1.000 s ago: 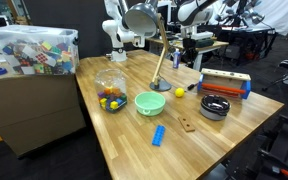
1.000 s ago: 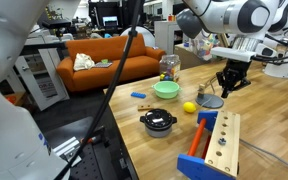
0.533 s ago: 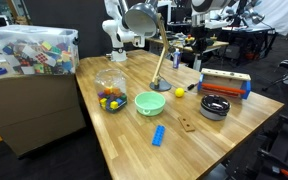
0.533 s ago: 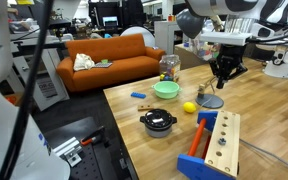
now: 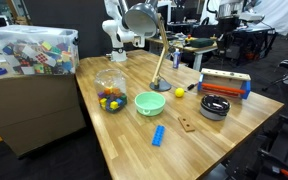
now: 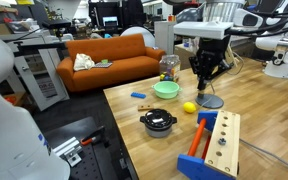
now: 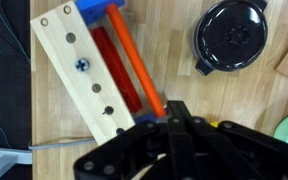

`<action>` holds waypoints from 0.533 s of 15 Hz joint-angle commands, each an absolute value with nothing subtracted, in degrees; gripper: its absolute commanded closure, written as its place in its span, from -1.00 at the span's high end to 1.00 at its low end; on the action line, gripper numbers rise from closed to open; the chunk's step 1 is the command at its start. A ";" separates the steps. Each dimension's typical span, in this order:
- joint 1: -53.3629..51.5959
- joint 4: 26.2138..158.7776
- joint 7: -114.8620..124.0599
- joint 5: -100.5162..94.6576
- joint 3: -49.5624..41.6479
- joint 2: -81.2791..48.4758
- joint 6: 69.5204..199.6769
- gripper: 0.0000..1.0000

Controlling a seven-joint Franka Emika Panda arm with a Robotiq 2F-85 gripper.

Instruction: Turn off the desk lamp switch

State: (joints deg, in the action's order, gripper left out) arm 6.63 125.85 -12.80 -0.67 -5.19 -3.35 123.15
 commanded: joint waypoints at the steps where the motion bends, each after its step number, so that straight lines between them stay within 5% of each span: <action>1: 6.62 135.42 -15.27 1.91 -5.62 5.24 126.86 -1.00; 8: 5.34 142.61 -15.80 7.56 -6.45 12.27 122.54 -0.98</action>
